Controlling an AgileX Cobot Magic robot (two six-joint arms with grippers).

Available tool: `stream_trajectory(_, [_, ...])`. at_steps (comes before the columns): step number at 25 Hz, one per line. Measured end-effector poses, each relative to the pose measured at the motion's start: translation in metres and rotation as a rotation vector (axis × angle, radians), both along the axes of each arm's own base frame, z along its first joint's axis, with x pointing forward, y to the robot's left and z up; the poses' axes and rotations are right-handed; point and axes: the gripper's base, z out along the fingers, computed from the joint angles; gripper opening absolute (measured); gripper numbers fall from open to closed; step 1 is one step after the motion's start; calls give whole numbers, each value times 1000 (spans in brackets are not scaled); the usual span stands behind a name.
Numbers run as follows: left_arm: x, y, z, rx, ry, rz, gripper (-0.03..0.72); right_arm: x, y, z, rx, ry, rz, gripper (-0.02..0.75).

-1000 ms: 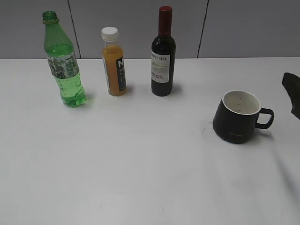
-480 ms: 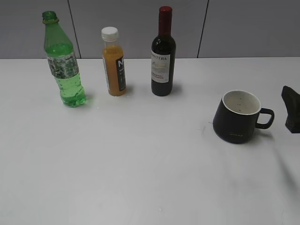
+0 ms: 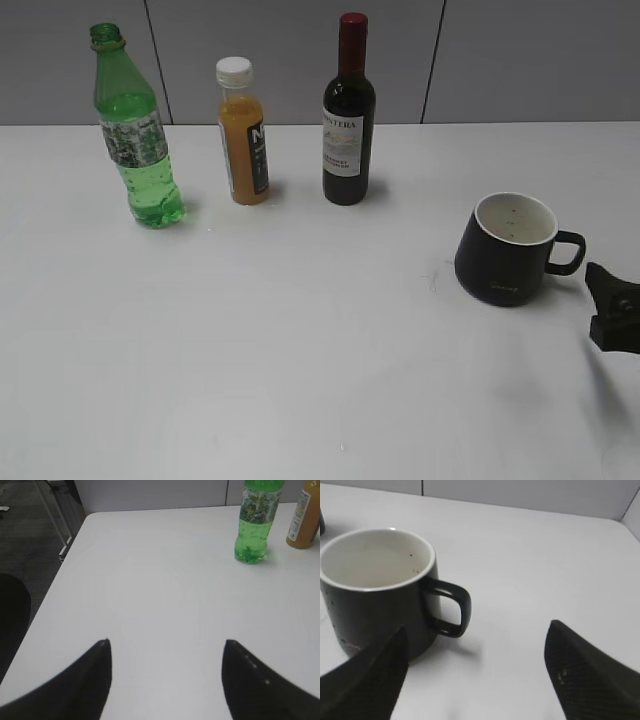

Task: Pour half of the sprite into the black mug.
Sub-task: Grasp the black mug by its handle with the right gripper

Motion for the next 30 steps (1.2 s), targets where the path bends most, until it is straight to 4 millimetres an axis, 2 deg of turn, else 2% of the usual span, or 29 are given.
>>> stream_trajectory(14, [0, 0, 0, 0, 0, 0, 526, 13, 2, -20, -17, 82, -18, 613])
stream_trajectory(23, [0, 0, 0, 0, 0, 0, 526, 30, 4, -17, -6, 41, -35, 599])
stream_trajectory(30, [0, 0, 0, 0, 0, 0, 526, 36, 4, -25, -7, 68, -53, 594])
